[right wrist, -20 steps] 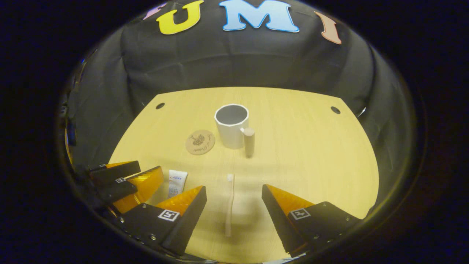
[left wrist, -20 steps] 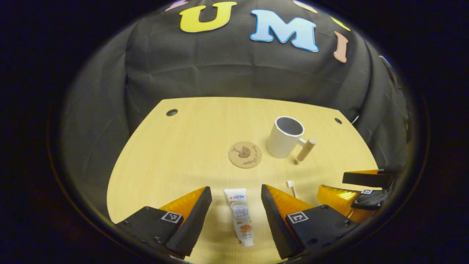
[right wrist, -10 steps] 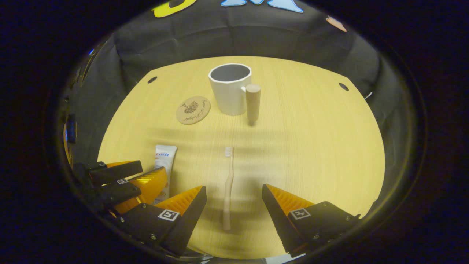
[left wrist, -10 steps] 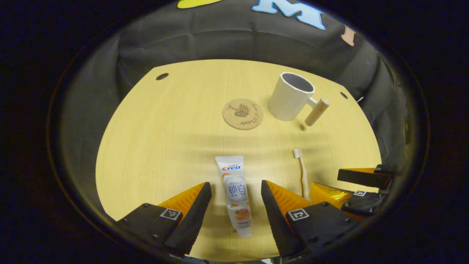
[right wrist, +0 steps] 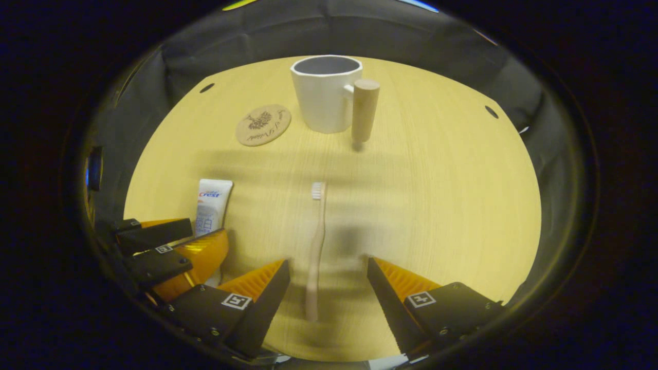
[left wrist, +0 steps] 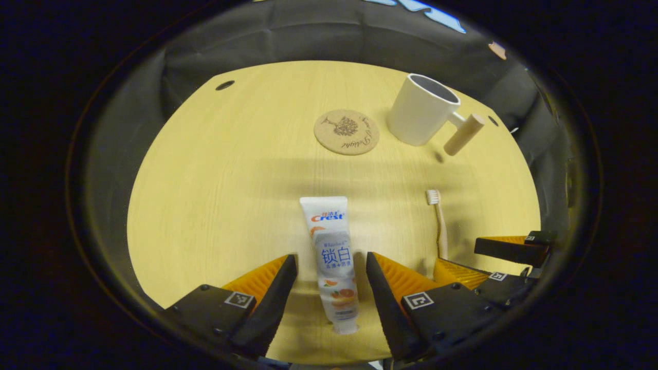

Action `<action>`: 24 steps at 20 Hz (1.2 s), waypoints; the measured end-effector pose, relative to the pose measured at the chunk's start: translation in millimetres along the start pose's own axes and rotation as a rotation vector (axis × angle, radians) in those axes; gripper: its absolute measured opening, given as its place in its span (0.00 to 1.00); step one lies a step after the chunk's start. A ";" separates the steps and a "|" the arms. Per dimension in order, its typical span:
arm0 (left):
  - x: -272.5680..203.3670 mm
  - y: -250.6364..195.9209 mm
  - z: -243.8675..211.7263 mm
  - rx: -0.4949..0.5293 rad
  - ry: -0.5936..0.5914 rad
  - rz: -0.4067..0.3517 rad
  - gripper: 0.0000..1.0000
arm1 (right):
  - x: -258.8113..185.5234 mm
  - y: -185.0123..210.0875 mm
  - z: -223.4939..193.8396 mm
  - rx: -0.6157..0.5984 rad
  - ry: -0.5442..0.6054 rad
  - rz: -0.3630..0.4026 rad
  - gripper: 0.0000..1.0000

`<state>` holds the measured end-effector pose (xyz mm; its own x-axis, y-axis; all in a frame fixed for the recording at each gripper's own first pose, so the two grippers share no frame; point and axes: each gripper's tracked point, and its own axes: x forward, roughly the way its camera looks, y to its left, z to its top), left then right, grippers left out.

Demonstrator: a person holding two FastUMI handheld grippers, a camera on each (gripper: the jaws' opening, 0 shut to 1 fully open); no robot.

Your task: Put the toothbrush and toothpaste on the desktop into the cup, then pick up the cup and place it on the coaster on the desktop.

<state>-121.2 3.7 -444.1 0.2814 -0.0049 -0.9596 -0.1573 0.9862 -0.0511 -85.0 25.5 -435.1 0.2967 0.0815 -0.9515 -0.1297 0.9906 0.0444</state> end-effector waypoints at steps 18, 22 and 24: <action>6.7 8.4 7.8 0.008 0.047 0.081 0.68 | 14.8 -5.2 -0.8 0.003 0.054 -0.034 0.56; 8.0 6.6 7.0 0.013 0.076 0.078 0.56 | 14.8 -8.0 -3.0 0.009 0.071 -0.051 0.23; 6.5 6.9 5.5 0.004 0.087 0.087 0.47 | 17.7 -8.3 -2.5 0.022 0.077 -0.053 0.24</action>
<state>-115.2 11.3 -449.2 0.1838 0.0664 -0.9807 -0.1740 0.9842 0.0340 -81.0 18.4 -453.0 0.2292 0.0206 -0.9732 -0.0946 0.9955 -0.0012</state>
